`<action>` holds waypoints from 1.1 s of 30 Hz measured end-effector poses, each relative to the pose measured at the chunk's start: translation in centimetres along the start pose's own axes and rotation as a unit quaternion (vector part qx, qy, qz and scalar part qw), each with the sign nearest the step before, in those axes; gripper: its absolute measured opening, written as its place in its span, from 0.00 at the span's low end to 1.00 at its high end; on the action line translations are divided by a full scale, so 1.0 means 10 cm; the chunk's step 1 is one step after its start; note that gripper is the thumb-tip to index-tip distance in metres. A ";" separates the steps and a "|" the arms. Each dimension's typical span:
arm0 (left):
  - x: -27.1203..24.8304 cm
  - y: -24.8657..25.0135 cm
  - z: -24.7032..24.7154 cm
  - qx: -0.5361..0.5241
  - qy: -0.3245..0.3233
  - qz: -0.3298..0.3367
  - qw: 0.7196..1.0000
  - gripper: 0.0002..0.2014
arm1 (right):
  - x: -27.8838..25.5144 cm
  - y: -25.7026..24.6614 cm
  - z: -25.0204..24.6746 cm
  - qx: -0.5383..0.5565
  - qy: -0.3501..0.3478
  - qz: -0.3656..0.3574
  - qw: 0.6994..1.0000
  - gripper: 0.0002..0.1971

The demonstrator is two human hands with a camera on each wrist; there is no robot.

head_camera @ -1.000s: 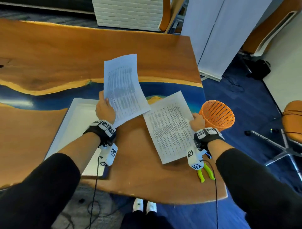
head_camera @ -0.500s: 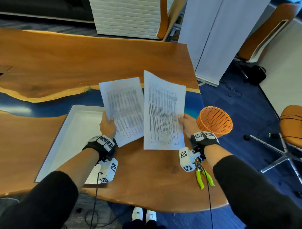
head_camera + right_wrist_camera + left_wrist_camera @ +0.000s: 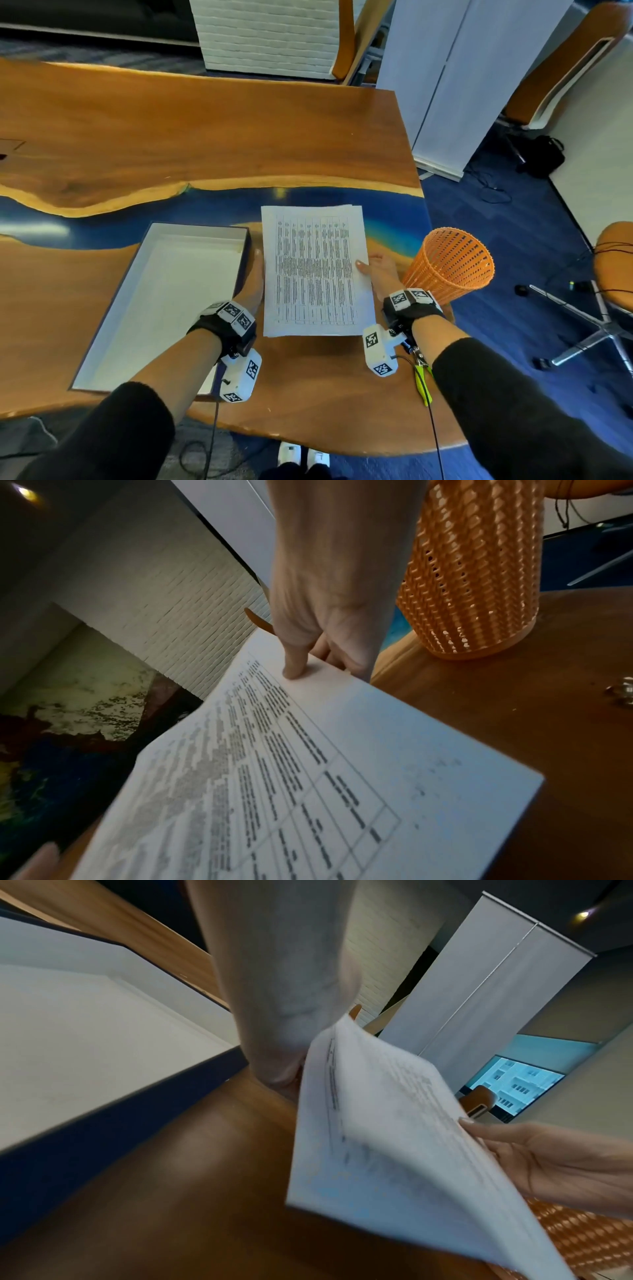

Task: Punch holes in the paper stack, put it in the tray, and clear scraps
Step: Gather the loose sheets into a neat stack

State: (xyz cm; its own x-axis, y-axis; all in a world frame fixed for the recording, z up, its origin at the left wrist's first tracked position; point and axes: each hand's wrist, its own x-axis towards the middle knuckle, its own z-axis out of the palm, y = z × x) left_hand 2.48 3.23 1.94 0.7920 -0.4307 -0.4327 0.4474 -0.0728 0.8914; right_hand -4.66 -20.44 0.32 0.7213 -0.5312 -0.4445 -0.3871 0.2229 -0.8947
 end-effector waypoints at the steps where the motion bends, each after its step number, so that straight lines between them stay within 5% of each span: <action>1: 0.00 0.01 0.01 0.003 -0.004 0.004 1.000 0.33 | 0.00 -0.01 0.00 0.005 0.007 -0.005 1.000 0.22; 4: 0.08 -0.02 0.05 0.066 0.023 0.087 0.994 0.18 | -0.01 -0.07 0.02 -0.046 -0.020 -0.049 0.998 0.24; 10: 0.19 -0.06 0.21 0.128 0.131 0.229 0.956 0.20 | -0.01 -0.14 0.13 -0.108 0.046 -0.158 0.980 0.20; 17: 0.27 -0.21 0.22 0.128 0.105 0.235 0.958 0.17 | -0.03 0.03 0.10 -0.109 0.038 -0.205 0.972 0.24; 24: 0.33 -0.09 0.23 0.129 0.119 0.255 0.951 0.19 | 0.02 -0.05 0.12 -0.090 0.084 -0.202 0.972 0.16; 29: 0.34 -0.24 0.20 0.149 0.096 0.219 0.959 0.22 | 0.09 0.13 0.11 -0.147 0.036 -0.192 0.970 0.25; 33: 0.33 -0.27 0.19 0.144 0.086 0.207 0.964 0.21 | 0.13 0.17 0.08 -0.172 0.057 -0.182 0.967 0.19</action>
State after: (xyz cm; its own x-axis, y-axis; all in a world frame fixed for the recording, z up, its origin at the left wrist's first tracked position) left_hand 3.13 0.32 -1.71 0.9463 -0.3223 -0.0268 -0.0347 -0.1838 0.9823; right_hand -3.90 -20.13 -1.81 0.7855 -0.6138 -0.0789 -0.3022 -0.2693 -0.9144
